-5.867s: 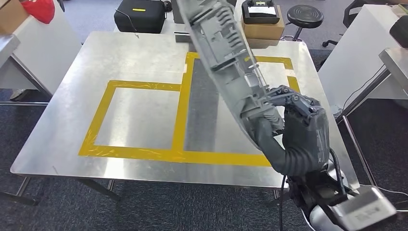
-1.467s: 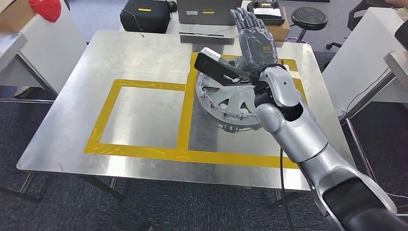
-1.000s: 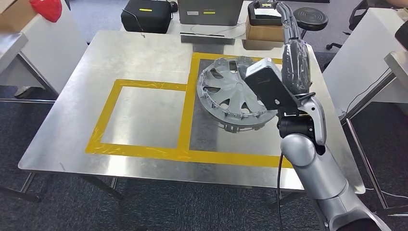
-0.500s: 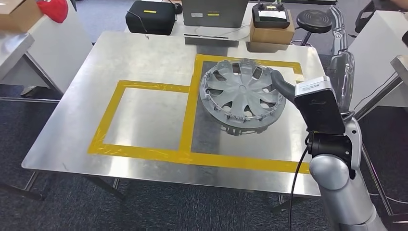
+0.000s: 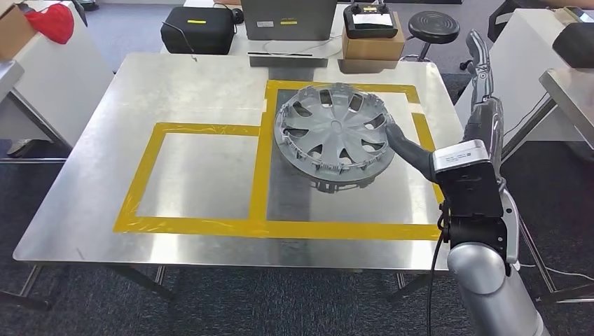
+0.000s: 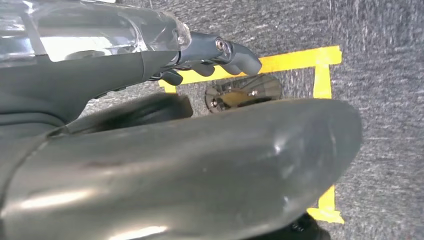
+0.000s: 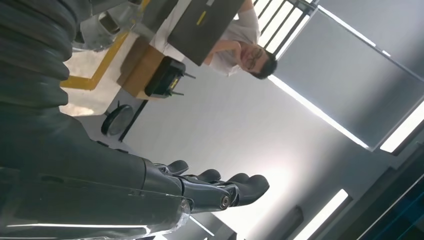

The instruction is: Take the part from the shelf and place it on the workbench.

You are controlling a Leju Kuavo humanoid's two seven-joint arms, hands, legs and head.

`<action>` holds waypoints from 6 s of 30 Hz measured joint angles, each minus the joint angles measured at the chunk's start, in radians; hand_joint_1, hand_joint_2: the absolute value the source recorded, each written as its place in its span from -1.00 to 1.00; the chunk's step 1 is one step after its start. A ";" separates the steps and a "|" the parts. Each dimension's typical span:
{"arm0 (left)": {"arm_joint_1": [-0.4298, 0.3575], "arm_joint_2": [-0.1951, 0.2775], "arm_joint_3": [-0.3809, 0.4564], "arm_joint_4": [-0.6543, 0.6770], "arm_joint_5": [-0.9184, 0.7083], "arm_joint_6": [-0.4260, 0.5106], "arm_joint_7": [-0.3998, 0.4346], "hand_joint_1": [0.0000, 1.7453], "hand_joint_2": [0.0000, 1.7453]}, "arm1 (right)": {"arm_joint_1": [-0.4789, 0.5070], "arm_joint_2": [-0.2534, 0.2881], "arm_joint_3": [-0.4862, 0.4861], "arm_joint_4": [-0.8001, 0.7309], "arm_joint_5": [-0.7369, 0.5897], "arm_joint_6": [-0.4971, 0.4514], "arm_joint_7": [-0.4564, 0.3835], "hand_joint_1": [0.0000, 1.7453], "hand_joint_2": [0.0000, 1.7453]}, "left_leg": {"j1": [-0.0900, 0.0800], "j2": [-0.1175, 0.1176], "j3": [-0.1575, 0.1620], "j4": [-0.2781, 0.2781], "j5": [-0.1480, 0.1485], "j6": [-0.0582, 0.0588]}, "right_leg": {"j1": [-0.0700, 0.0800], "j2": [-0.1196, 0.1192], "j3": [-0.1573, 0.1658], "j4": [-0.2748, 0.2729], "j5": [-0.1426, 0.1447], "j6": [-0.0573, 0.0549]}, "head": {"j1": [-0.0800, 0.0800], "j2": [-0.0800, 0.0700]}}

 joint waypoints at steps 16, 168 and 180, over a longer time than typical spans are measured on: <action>0.000 0.004 0.009 0.000 0.006 0.001 0.024 -1.00 -1.00 | 0.137 -0.006 -0.003 -0.072 -0.052 -0.076 -0.065 -1.00 0.50 | -0.036 -0.004 -0.079 -0.007 0.078 0.055 | 0.039 -0.007 0.100 -0.016 -0.081 -0.054 | 0.045 0.000; 0.001 0.046 0.008 -0.001 -0.087 -0.001 0.075 -1.00 -1.00 | 0.453 0.171 0.002 0.045 -0.405 -0.161 -0.416 -1.00 -1.00 | 0.005 0.078 -0.025 -0.005 0.017 0.029 | 0.004 -0.020 -0.044 0.151 -0.071 0.027 | 0.051 0.000; -0.002 0.044 0.008 -0.001 -0.088 -0.002 0.083 -1.00 -1.00 | 0.453 0.175 0.002 0.049 -0.412 -0.159 -0.421 -1.00 -1.00 | -0.001 -0.006 -0.148 0.260 -0.114 -0.003 | 0.020 0.015 0.033 -0.012 -0.026 -0.040 | 0.023 0.000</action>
